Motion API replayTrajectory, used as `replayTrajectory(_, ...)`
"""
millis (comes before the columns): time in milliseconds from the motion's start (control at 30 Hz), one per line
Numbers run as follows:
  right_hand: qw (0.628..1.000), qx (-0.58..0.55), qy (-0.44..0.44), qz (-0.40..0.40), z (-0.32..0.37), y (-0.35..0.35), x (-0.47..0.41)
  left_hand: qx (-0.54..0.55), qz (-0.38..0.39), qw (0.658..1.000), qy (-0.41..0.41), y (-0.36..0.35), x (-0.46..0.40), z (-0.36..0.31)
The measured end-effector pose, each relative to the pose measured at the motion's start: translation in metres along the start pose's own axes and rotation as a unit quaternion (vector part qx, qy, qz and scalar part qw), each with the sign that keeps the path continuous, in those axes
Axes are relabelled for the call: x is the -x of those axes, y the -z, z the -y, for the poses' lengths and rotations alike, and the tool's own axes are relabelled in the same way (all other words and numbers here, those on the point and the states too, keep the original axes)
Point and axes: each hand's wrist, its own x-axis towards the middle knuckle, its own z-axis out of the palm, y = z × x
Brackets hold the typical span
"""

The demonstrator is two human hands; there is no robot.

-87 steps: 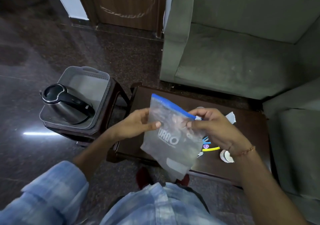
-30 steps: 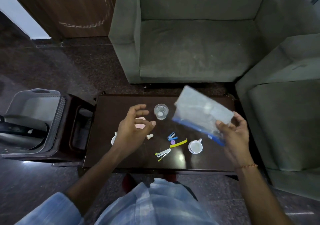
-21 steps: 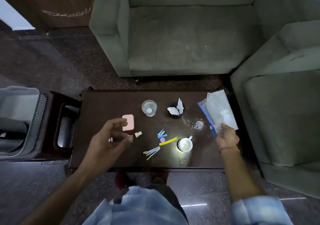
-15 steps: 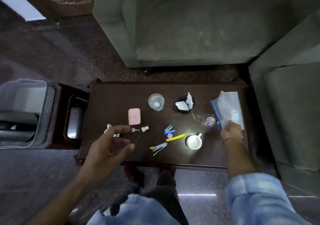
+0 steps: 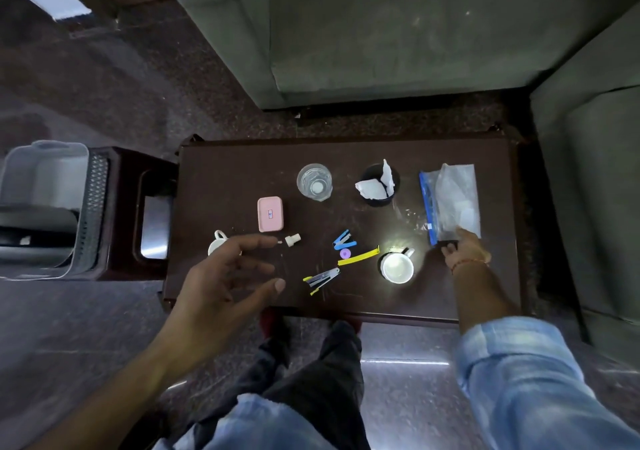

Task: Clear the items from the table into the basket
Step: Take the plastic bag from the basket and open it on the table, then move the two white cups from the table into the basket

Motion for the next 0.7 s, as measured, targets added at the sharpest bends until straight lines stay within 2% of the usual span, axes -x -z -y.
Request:
replayTrajectory(133,0.999,0.006,0.01,-0.039,-0.008,0.014,0.0,0.01,0.001,1.0,0.002,-0.001,0.003,0.01)
replayTrajectory(267,0.971,0.186,0.152,-0.004,-0.027,0.011,0.029,0.01,-0.014,1.0,0.004,0.005,0.009,0.028)
replayTrajectory(333,0.945,0.243,0.211,0.052,-0.043,0.012,0.041,0.009,-0.024,1.0,0.007,0.009,0.012,0.04)
replayTrajectory(433,0.902,0.324,0.25,0.136,-0.065,0.008,0.049,0.014,-0.035,0.999,0.018,0.02,0.016,0.058)
replayTrajectory(500,0.844,0.439,0.282,0.124,-0.073,0.004,0.052,0.017,-0.034,0.999,0.019,0.025,0.018,0.07)
replayTrajectory(533,0.827,0.473,0.285,0.104,-0.077,0.0,0.053,0.02,-0.034,0.999,0.017,0.027,0.02,0.075)
replayTrajectory(700,0.77,0.562,0.295,0.07,-0.093,-0.023,0.063,-0.002,-0.04,0.999,0.021,0.043,0.015,0.113)
